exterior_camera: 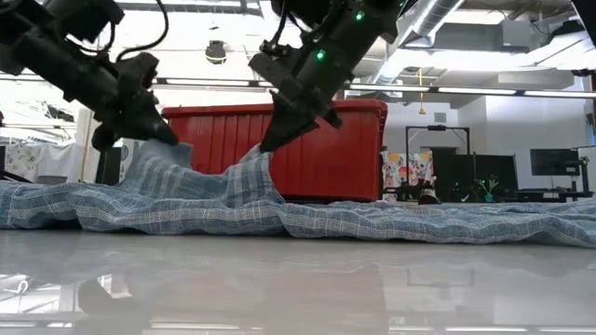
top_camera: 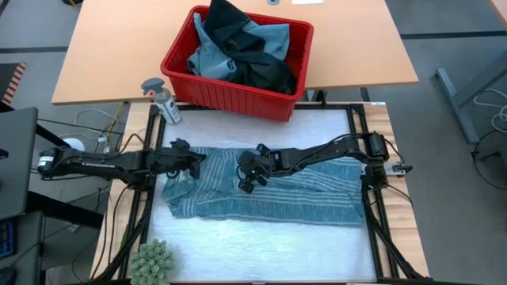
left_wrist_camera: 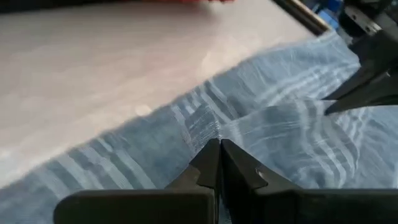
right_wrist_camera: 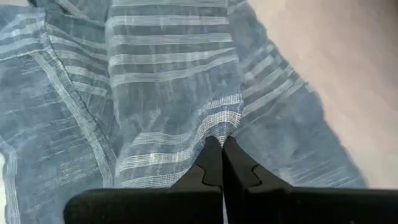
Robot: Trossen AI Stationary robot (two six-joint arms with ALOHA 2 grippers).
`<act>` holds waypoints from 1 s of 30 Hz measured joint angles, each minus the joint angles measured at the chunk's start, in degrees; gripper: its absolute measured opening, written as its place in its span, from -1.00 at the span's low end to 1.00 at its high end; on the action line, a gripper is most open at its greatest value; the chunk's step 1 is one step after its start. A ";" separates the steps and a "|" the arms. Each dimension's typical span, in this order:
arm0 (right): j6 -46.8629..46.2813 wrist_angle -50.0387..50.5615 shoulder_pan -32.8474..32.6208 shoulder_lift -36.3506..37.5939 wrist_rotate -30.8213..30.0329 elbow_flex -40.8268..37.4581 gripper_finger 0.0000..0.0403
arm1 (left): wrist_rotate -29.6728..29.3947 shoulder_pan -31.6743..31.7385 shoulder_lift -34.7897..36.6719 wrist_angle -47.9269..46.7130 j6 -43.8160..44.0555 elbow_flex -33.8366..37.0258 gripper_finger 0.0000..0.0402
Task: Fold Laundry from Bin
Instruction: Fold the light blue shirt
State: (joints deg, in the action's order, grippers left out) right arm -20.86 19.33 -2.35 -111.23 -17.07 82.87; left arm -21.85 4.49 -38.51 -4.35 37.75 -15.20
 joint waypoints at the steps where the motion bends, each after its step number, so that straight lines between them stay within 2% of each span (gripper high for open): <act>1: 0.63 -0.31 0.11 0.23 -0.30 0.03 -0.92 | -0.73 -0.11 0.93 -0.56 -0.53 0.00 -1.00; 8: 8.70 -0.37 -0.35 2.32 -1.15 0.09 -0.92 | -1.74 -3.50 4.08 -2.85 -4.99 -0.07 -1.00; 14: 16.54 0.21 -3.22 4.24 -0.81 0.11 -0.92 | -5.65 -9.32 4.79 -4.47 -4.89 -0.04 -1.00; 20: 17.97 -0.50 -5.39 4.11 3.77 0.09 -0.92 | -8.23 -15.67 4.77 -4.31 -4.01 -0.04 -1.00; 26: 19.83 -2.86 -6.91 3.79 7.20 0.09 -0.92 | -13.45 -22.12 4.77 -6.92 -0.13 -0.04 -1.00; 30: 22.17 -3.47 -7.19 3.76 12.52 0.09 -0.92 | -13.83 -25.04 4.77 -6.96 0.49 -0.04 -1.00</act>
State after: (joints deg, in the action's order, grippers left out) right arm 1.31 15.86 -9.54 -107.46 -4.55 82.96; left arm -35.69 -20.54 -33.74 -11.31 38.24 -15.25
